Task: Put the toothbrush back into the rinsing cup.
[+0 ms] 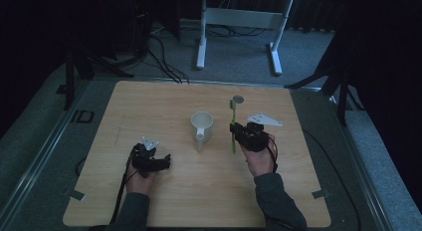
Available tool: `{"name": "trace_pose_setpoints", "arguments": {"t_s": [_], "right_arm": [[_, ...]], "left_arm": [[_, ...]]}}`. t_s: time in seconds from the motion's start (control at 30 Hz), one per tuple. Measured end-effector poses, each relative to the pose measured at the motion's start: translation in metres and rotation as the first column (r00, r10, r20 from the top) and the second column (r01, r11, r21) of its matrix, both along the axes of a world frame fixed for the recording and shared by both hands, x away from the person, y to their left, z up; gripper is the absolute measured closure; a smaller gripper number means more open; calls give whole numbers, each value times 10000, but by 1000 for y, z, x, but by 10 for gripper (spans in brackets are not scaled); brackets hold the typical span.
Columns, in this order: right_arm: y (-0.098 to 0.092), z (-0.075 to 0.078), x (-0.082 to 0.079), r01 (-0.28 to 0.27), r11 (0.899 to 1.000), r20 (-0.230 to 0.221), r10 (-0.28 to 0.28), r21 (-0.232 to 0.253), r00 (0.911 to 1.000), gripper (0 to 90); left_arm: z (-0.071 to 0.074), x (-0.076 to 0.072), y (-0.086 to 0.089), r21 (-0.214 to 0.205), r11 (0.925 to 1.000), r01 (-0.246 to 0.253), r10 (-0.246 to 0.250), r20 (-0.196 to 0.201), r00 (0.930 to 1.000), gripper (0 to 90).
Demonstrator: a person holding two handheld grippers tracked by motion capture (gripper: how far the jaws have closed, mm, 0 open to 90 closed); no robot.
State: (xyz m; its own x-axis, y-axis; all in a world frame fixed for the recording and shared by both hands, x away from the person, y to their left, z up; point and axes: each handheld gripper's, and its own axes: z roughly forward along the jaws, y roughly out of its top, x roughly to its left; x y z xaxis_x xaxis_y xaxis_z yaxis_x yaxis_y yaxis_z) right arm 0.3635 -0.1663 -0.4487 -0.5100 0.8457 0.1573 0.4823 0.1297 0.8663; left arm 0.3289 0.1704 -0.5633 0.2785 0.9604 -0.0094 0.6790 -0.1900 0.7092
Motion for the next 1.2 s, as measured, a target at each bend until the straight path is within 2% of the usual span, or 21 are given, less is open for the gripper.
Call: {"name": "trace_pose_setpoints", "arguments": {"t_s": [0.2,0.43,0.87,1.0,1.2], "right_arm": [[1,2,0,-65,10000,217,63,76,9997,785],[0,3,1,-212,9989,335,198,417,9992,785],[4,6,3,-425,9982,779,391,429,9962,785],[3,5,5,-497,9960,738,442,738,9963,786],[1,7,7,-458,9951,825,385,876,9958,786]], "left_arm": [[0,0,0,16,10000,11,-11,9,10000,145],[0,0,0,6,10000,2,-2,1,10000,146],[0,0,0,2,10000,0,0,8,10000,145],[0,0,0,5,10000,2,-2,3,10000,145],[0,0,0,3,10000,1,-1,8,10000,145]]}}
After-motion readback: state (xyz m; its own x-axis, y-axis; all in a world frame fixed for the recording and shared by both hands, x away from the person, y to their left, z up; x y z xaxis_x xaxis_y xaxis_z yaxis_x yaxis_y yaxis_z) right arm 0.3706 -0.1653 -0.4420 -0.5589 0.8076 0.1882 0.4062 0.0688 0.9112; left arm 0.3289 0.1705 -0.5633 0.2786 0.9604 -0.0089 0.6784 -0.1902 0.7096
